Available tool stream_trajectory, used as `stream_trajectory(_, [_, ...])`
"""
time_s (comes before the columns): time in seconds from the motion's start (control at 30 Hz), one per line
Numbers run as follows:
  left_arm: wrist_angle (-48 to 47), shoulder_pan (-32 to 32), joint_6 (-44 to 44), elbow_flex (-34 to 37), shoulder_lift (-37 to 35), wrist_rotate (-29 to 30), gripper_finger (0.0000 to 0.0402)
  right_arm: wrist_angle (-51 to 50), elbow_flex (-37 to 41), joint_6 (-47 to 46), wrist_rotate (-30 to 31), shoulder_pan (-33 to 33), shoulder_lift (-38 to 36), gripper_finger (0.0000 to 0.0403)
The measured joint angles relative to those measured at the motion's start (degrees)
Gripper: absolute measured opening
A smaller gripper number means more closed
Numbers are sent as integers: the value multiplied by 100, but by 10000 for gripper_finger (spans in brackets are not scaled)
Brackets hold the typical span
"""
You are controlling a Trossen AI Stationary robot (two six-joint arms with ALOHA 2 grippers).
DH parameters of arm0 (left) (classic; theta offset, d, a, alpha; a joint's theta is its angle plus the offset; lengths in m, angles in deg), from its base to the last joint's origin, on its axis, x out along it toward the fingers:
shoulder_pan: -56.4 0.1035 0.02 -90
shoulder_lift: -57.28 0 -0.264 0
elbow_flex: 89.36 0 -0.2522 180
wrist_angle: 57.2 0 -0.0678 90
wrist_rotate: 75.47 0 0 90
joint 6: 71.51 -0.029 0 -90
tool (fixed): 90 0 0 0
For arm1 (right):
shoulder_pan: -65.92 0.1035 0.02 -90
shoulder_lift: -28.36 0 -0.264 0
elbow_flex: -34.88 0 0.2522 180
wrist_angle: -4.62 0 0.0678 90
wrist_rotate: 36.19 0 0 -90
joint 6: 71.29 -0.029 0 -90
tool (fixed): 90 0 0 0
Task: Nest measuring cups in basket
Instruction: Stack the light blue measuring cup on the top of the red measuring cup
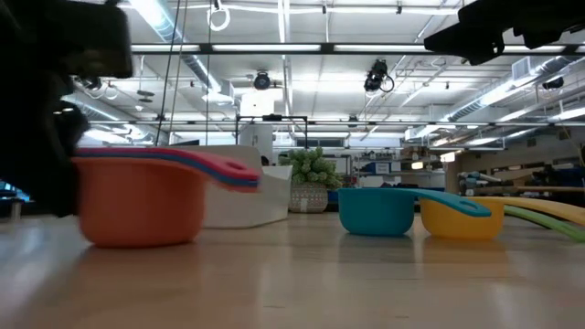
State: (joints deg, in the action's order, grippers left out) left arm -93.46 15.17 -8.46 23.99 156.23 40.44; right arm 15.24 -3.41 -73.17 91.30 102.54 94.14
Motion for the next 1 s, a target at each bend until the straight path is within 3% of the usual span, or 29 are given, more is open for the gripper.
stream_trajectory(0.17, [79, 158, -743, 0, 10, -201, 187, -262, 4, -696, -6, -174, 222, 299])
stream_trajectory(0.3, [48, 16, -1403, 4, -51, 168, 187, -246, -146, -1021, -130, -320, 743, 299])
stream_trajectory(0.67, [85, 68, -2443, 2, -50, 404, 187, -1173, -1304, -1592, -211, -455, 1880, 299])
stream_trajectory(1.0, [358, 122, -2704, 2, -50, -252, 187, -2567, -2680, -2524, -311, -637, 2873, 299])
